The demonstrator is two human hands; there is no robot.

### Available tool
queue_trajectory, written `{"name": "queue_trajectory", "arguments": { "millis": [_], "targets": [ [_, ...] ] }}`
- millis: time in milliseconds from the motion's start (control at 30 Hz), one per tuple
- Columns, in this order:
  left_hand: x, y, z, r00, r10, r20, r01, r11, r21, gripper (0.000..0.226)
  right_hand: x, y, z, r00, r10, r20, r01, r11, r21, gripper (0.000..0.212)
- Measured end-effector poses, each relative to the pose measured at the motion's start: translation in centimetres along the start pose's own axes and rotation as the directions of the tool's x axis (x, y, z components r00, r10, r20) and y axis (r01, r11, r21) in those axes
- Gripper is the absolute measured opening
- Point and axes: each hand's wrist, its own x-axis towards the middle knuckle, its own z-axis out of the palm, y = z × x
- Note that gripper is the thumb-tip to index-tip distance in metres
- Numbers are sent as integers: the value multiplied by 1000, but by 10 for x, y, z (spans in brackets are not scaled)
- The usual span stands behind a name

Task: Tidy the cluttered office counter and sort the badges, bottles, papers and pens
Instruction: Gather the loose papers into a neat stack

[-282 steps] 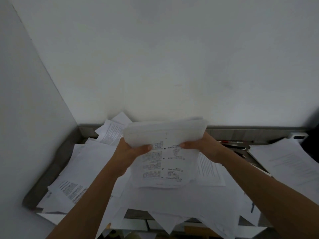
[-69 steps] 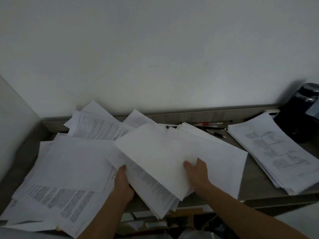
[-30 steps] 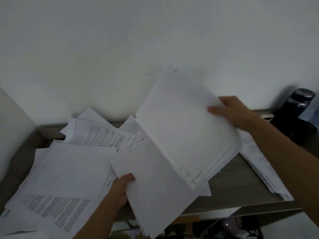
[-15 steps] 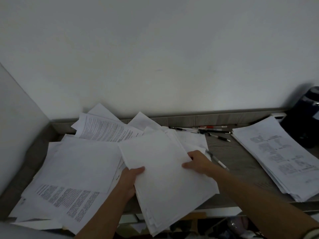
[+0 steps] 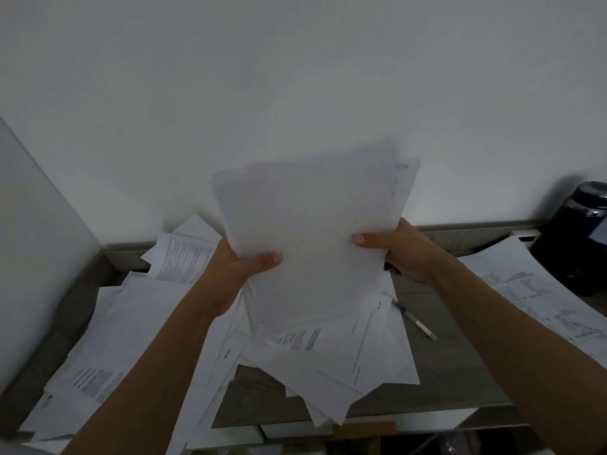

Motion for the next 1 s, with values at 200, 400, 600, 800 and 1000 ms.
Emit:
{"name": "queue_trajectory", "arguments": {
  "millis": [200, 400, 600, 800, 1000],
  "targets": [
    [-13, -33, -6, 994, -97, -57, 102, 992, 76, 63, -4, 40, 11, 997, 67, 41, -61, 989, -133, 51],
    [-15, -42, -2, 987, -122, -108, 127, 991, 38, 52, -5, 58, 23, 998, 44, -41, -47, 996, -70, 54],
    [-19, -63, 5, 955, -230, -188, 237, 971, 18, 53, -10, 81, 20, 978, 205, -24, -206, 967, -150, 53],
    [18, -54, 40, 929, -262, -262, 226, 961, -160, 30, -25, 42, -18, 971, 198, -135, -212, 973, -97, 27],
    [48, -91, 127, 875, -439, -205, 364, 875, -321, 39, -66, 35, -96, 895, 110, -431, -218, 953, -210, 23]
  ]
}}
